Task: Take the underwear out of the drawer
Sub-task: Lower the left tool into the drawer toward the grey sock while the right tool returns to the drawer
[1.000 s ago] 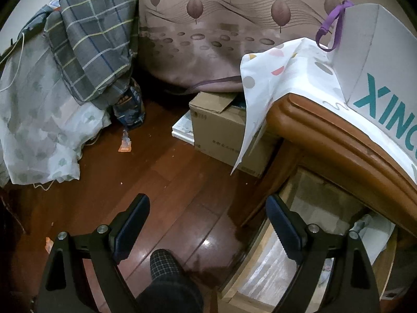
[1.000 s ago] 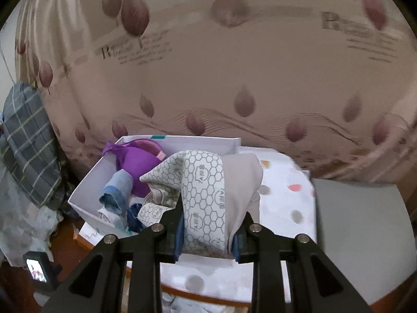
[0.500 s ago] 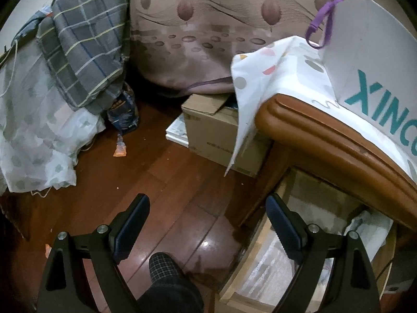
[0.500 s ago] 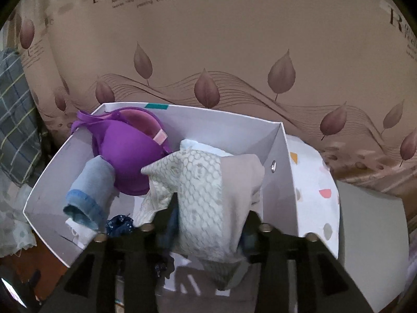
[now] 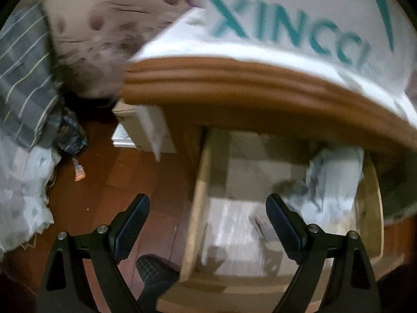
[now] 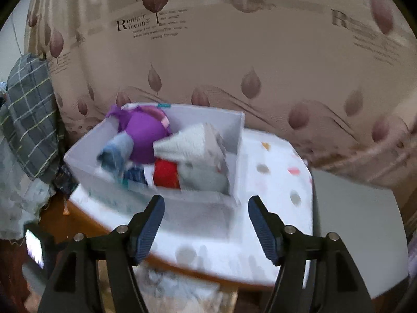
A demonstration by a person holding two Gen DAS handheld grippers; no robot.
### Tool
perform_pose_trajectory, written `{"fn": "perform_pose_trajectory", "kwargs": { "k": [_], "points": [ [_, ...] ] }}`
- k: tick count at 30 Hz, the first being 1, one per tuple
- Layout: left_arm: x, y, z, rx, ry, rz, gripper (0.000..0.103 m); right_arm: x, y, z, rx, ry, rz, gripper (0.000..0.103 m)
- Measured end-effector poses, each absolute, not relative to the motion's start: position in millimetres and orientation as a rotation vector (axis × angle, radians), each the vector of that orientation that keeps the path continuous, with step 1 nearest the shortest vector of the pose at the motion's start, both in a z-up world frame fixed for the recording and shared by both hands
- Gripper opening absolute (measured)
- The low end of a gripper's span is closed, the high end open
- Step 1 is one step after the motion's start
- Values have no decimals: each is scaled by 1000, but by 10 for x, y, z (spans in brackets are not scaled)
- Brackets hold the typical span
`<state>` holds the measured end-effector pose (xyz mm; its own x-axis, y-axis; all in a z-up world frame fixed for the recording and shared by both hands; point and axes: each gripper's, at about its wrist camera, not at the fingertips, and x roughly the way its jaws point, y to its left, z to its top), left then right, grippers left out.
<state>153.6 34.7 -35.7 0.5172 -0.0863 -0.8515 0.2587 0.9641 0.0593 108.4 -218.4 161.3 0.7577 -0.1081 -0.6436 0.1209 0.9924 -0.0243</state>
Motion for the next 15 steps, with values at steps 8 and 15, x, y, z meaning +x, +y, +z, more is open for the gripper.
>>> {"fn": "perform_pose_trajectory", "kwargs": {
  "k": [8,15],
  "points": [
    [1405,-70,-646,289,1112,-382,89,425,-2394,844,52,764,-162,68],
    [1525,-406,-940,396,1248,-431,87,268,-2646,173,242,790,-188,68]
  ]
}}
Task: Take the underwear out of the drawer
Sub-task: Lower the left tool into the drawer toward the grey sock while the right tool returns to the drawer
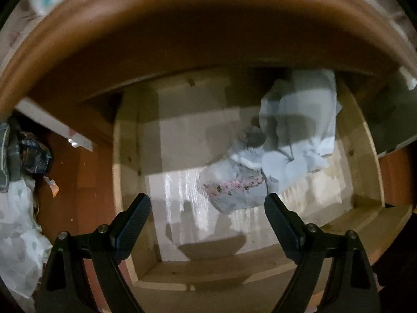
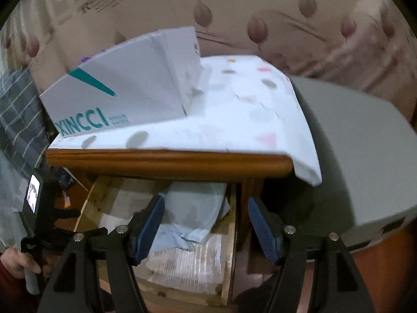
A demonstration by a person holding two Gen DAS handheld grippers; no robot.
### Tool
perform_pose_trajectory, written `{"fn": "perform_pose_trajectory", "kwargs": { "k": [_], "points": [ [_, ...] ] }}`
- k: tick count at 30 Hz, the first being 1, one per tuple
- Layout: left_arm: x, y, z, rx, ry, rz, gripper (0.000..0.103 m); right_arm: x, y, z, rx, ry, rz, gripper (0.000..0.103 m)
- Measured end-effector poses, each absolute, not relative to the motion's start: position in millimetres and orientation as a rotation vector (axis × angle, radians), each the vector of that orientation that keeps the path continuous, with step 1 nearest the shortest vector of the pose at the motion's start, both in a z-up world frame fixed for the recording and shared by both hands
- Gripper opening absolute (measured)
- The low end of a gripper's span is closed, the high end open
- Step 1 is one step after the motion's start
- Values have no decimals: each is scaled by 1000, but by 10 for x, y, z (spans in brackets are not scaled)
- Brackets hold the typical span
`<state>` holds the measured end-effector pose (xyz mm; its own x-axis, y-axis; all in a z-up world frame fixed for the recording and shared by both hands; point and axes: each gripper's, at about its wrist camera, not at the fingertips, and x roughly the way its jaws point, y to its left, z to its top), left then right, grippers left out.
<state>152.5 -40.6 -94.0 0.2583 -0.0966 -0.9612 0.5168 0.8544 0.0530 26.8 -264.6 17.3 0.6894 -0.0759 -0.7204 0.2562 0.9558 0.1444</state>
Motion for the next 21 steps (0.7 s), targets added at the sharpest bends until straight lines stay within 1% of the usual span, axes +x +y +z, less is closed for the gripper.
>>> {"fn": "perform_pose_trajectory", "kwargs": {
  "k": [5,8,10,12,17,21],
  "points": [
    [1710,-503,-1121,367,1376,-431,85,206,-2777,-46,294,782,-223,68],
    [1792,-558,-1302,316,1499,-416,82,194,-2851,-36,339,767,-223,68],
    [1795,-588,-1358,306,1514,-399,78,156,-2910,-5,371,736,-231,68],
    [1813,-603,-1386,301,1504,-360,76,147,-2960,-3,407,726,-218,68],
    [1856,-650,-1495,240,1541,-321,76,155,-3067,-91,505,755,-196,68],
    [1922,-738,-1560,237,1564,-312,76,162,-3048,-94,503,766,-186,68]
  ]
}}
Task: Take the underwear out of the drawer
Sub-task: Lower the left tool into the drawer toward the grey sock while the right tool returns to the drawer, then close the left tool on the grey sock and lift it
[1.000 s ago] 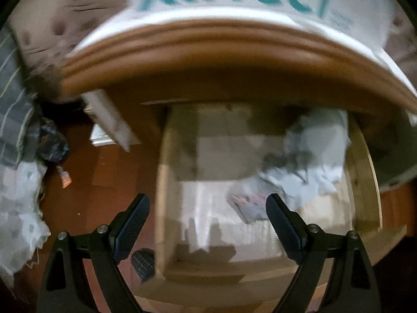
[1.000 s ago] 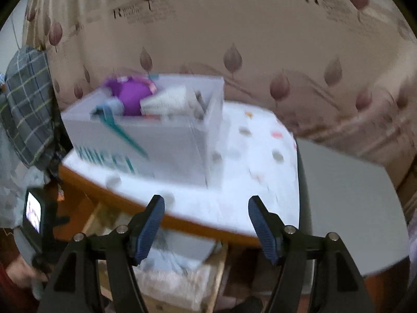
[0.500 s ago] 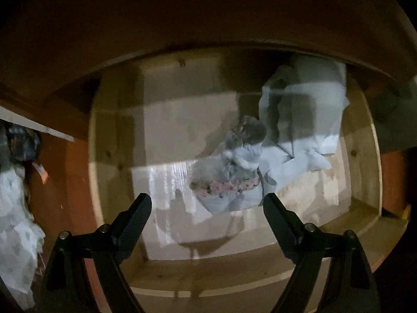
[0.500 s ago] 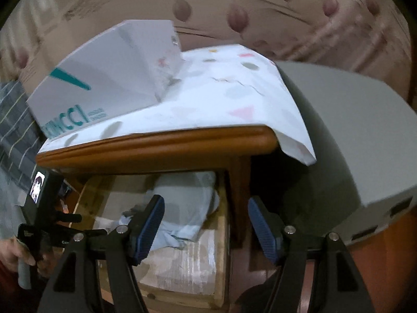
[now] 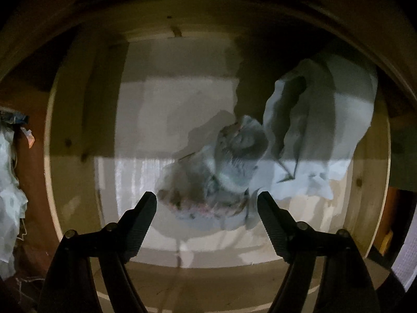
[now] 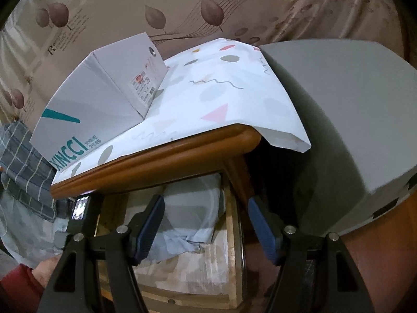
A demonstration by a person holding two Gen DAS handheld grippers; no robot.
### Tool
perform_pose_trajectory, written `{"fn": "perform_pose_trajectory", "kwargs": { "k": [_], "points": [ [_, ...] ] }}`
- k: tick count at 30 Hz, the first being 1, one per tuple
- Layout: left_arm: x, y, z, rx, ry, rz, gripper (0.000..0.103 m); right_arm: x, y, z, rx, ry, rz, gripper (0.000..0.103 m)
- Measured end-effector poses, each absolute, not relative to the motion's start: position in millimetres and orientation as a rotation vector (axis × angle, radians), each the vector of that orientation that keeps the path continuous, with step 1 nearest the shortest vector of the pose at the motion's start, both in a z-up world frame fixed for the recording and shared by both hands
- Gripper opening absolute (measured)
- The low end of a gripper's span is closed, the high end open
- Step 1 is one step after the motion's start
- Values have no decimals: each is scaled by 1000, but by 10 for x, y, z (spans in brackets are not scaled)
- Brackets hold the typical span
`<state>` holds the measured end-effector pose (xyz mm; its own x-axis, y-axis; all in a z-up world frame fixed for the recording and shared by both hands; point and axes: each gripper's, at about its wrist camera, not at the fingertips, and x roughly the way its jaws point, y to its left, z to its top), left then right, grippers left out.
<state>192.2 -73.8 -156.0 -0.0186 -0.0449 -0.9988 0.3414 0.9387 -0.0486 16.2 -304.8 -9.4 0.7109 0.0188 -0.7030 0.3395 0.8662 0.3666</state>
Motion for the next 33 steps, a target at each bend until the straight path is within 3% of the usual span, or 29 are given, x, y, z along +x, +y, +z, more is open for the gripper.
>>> {"fn": "perform_pose_trajectory", "kwargs": {
  "k": [9,10,12,15,20,27,33],
  "points": [
    [2012,-892,-1734,308,1582,-283,77,221,-2976,-77,480,806,-151,68],
    [2003,-912,-1744,313,1582,-283,75,226,-2975,-77,484,808,-148,68],
    [1955,-941,-1757,315,1616,-287,53,236,-2975,-82,489,817,-144,68],
    [1986,-872,-1882,225,1717,-262,50,243,-2966,-78,486,823,-140,68],
    [1867,-795,-1782,254,1688,-271,51,266,-2954,-88,492,843,-126,68],
    [1916,-698,-1600,184,1596,-229,64,284,-2896,-100,482,857,-109,68],
    [1967,-757,-1774,138,1667,-184,67,305,-2860,-131,471,874,-106,68]
  ]
}}
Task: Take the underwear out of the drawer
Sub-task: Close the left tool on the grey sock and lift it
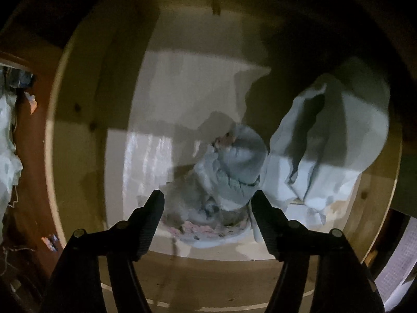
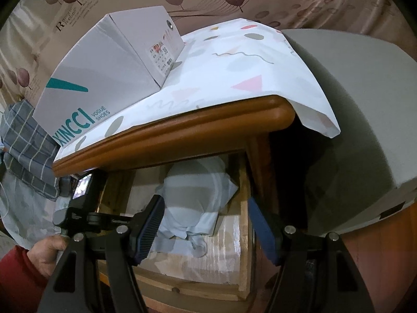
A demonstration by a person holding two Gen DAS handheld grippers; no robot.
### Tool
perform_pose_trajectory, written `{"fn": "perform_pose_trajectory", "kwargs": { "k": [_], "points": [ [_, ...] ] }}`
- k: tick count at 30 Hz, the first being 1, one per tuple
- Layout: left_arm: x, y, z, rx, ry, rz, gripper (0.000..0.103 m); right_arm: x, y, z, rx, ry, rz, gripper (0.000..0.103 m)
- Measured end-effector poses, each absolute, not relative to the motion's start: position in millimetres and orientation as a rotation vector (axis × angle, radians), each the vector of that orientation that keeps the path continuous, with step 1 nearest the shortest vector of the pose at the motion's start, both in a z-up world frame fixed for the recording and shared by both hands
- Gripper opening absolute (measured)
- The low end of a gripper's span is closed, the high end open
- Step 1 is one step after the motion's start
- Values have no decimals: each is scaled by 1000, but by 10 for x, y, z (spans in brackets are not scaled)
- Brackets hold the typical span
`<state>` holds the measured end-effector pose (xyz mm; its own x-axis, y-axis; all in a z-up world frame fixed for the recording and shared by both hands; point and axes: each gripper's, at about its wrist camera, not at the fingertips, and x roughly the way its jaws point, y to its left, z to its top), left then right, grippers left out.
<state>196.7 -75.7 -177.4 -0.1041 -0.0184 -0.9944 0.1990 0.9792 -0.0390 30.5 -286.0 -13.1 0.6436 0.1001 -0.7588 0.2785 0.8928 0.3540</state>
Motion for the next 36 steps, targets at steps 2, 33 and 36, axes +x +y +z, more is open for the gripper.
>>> {"fn": "perform_pose_trajectory", "kwargs": {
  "k": [2,33,36],
  "points": [
    [1991,-724,-1834,137,1679,-146,67,304,-2879,-149,486,879,-104,68],
    [2179,-314,-1801,-16,1649,-121,23,355,-2790,-323,431,964,-110,68],
    [2127,-293,-1617,-51,1570,-192,23,377,-2692,-355,403,981,-80,68]
  ]
}}
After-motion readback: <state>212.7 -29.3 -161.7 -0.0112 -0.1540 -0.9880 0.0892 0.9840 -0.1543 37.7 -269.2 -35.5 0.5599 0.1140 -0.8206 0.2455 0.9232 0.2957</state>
